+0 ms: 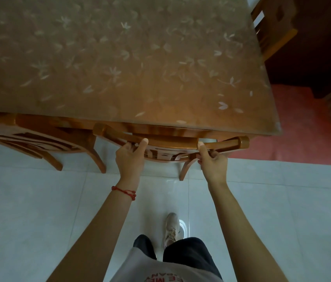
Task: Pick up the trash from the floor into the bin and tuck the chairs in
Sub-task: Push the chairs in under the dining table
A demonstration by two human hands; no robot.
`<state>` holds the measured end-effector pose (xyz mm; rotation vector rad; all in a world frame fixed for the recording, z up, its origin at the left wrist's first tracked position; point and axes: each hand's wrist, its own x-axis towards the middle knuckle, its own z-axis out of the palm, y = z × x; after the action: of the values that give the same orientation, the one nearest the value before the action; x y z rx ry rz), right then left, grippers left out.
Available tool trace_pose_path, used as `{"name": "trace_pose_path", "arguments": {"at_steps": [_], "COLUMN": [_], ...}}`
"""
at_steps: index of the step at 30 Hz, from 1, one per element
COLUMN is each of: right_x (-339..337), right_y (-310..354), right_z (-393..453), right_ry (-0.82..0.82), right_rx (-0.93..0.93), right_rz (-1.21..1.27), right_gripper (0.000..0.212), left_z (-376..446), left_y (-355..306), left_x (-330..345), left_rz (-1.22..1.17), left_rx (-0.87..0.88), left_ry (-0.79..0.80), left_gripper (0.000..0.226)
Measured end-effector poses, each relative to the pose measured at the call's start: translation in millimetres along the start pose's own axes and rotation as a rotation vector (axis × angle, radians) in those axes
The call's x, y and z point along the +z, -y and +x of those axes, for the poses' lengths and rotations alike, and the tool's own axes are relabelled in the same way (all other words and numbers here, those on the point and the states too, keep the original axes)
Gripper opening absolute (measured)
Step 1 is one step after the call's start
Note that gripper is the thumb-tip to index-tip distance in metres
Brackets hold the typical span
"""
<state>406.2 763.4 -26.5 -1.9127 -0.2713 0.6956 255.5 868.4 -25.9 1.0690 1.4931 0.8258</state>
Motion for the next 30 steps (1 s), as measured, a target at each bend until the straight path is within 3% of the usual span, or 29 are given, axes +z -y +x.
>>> {"name": "trace_pose_path", "arguments": {"at_steps": [19, 26, 30], "right_x": [4.0, -1.2, -4.4], "right_y": [-6.2, -1.0, 4.8], "right_z": [16.9, 12.4, 7.8], "right_ry": [0.016, 0.050, 0.106], "right_rx": [-0.077, -0.076, -0.050], "right_rz": [-0.012, -0.066, -0.147], "right_gripper": [0.015, 0.036, 0.037], "left_z": [5.8, 2.3, -5.8], "left_y": [-1.5, -2.7, -2.2], "left_x": [10.2, 6.4, -0.4], "left_rz": [-0.049, 0.058, 0.154], "left_rx": [-0.015, 0.044, 0.083], "left_ry": [-0.003, 0.023, 0.058], "left_gripper": [0.017, 0.029, 0.030]}}
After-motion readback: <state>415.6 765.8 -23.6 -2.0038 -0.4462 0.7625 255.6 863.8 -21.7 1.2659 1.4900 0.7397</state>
